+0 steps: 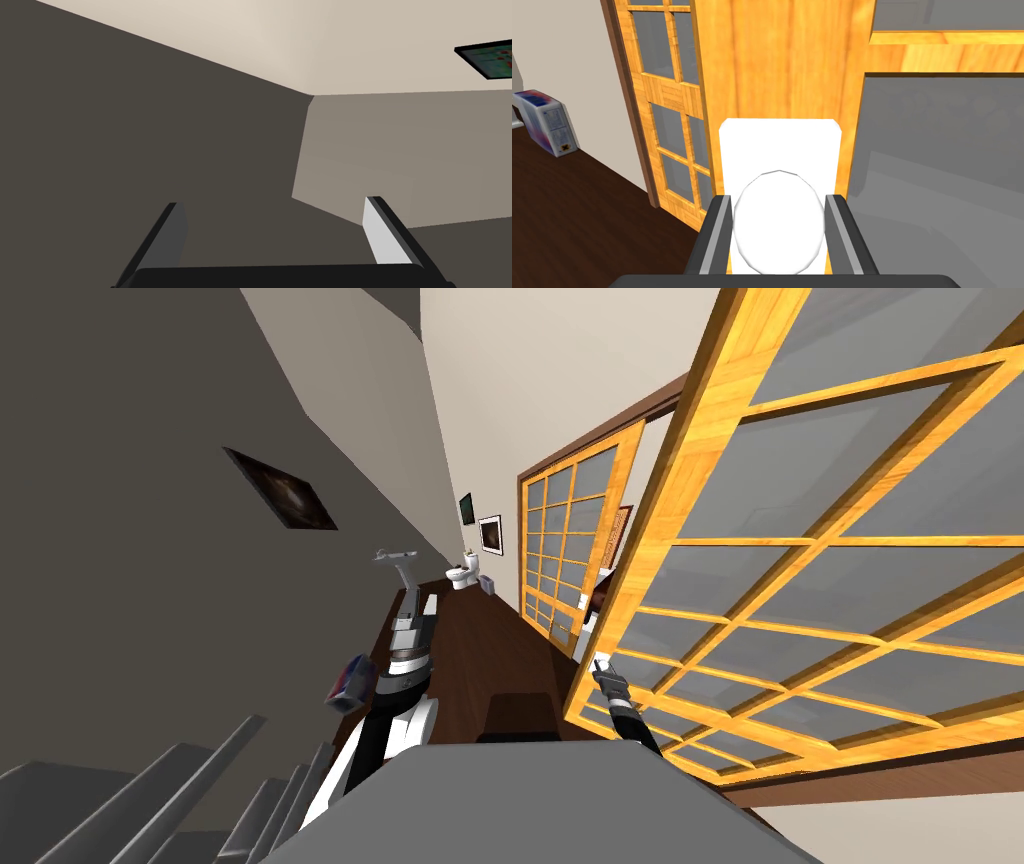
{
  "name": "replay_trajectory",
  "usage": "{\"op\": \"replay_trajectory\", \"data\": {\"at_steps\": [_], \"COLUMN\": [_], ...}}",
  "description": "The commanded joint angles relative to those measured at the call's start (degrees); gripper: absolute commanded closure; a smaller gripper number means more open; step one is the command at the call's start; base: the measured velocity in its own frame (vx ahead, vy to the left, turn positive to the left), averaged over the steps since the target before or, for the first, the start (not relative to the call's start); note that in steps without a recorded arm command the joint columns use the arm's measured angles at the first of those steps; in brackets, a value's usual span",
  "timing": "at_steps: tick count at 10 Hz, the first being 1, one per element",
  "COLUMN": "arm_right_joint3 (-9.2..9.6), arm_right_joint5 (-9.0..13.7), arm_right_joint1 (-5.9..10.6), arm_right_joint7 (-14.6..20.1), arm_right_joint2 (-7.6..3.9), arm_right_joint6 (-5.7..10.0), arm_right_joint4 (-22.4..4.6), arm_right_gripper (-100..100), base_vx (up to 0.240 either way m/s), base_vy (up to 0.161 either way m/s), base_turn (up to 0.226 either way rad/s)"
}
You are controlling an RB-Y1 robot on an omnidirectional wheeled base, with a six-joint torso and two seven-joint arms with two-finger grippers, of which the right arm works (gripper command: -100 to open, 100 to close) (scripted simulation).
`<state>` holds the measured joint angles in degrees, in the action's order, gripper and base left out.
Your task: Pull the door open
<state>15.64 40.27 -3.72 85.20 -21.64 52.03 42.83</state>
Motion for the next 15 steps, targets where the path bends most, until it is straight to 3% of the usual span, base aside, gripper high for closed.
{"op": "replay_trajectory", "data": {"at_steps": [1, 2, 10, 12, 15], "arm_right_joint3": [1.05, 0.66, 7.15, 7.35, 9.83], "arm_right_joint5": [-0.5, -0.3, -3.5, -3.6, -4.2], "arm_right_joint1": [-0.37, -0.51, -2.78, -2.57, -4.14], "arm_right_joint7": [1.1, 0.6, 4.8, 5.1, 7.8], "arm_right_joint2": [-0.56, -0.39, -3.61, -3.65, -5.94], "arm_right_joint6": [0.33, -0.03, 2.10, 2.28, 5.24], "arm_right_joint4": [0.6, 0.6, 3.5, 2.8, 2.4], "arm_right_gripper": [100, 100, 100, 100, 100], "base_vx": [-0.226, -0.099, -0.199, -0.131, -0.191], "base_vy": [-0.017, -0.008, -0.027, -0.044, -0.018], "base_turn": [0.065, 0.017, 0.053, 0.028, 0.161]}}
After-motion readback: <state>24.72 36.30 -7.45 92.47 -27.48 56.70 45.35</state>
